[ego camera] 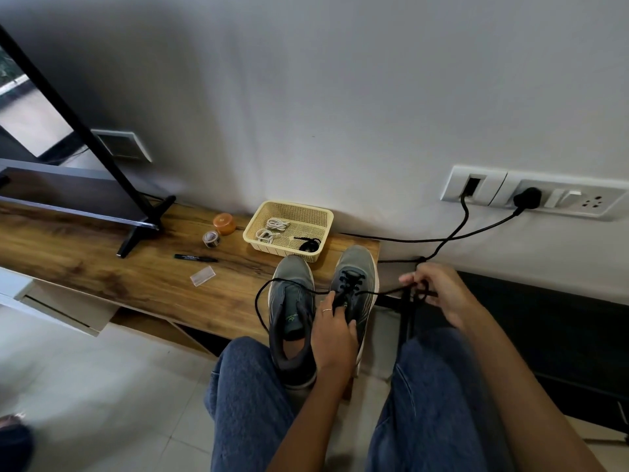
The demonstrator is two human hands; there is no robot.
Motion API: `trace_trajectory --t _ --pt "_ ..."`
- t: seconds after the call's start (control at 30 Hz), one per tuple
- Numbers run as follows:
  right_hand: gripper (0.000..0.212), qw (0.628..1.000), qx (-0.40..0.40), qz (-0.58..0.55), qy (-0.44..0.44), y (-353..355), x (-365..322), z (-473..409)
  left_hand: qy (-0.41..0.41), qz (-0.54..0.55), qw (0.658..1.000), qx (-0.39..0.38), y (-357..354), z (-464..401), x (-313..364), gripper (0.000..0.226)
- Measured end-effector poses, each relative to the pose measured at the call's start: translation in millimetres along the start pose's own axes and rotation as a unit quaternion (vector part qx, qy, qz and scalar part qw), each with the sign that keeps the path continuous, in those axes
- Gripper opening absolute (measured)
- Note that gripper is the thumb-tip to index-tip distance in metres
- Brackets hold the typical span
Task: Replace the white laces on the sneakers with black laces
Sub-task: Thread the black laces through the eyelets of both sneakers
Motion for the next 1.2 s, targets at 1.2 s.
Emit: trace_trajectory --t 1.2 --pt "0.034 0.706 0.2 0.596 0.325 -136.8 -7.9 -6.9 0.052 0.008 0.995 -0.086 15.4 -34.7 -24.5 0.028"
Point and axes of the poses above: each hand's wrist, its own z-axis away from the middle knuckle, its own y-axis out of the back of the hand, x = y × z, the point moved 10 cm from there along -z, towards the middle knuckle, and after that the axes turned 8 degrees about -y, right-handed, at the moved point
